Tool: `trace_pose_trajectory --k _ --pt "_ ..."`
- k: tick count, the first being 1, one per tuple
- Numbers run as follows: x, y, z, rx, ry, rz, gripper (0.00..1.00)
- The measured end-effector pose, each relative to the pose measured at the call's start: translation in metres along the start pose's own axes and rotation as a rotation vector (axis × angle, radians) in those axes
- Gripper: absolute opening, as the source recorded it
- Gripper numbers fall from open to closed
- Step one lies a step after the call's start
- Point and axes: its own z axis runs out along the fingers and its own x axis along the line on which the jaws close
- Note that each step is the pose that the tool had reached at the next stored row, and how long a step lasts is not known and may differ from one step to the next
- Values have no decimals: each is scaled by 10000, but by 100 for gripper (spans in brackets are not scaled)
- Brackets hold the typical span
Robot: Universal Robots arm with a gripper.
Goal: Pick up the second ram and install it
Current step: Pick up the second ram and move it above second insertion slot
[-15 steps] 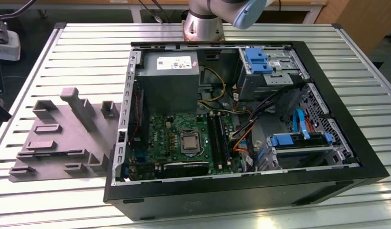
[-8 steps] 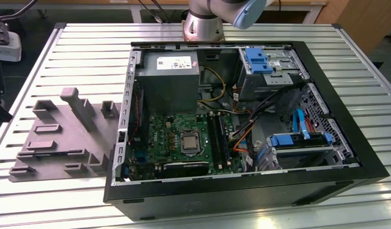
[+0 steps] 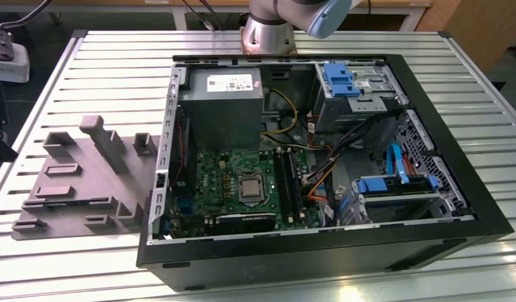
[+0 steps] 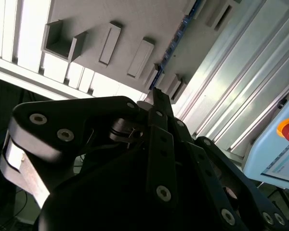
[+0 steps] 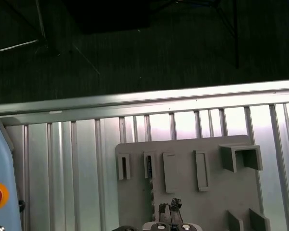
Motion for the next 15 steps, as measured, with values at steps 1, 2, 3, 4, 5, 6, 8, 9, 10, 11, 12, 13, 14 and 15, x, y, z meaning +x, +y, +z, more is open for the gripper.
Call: trace_pose_trajectory --k 1,2,3,4,5,6,8,9,10,11,12,13,14,15 --pt "0 0 3 4 0 -3 11" --pt "0 0 6 10 -1 -6 11" --pt "0 0 9 16 -1 -9 11" --pt "0 0 11 23 -1 -12 11" --pt "1 0 13 31 -2 -16 11" --pt "0 -1 16 37 -2 -22 11" --pt "0 -1 21 47 -4 -31 11" --pt "1 -1 24 52 -4 -36 11" --pt "0 -1 27 57 -4 -41 11" --pt "1 -1 30 62 -5 -46 11" --pt "1 -1 32 67 -5 -51 11" --pt "1 -1 34 70 -5 -57 11" --pt "1 -1 36 73 -5 -63 11" --pt "1 -1 39 76 -5 -68 11"
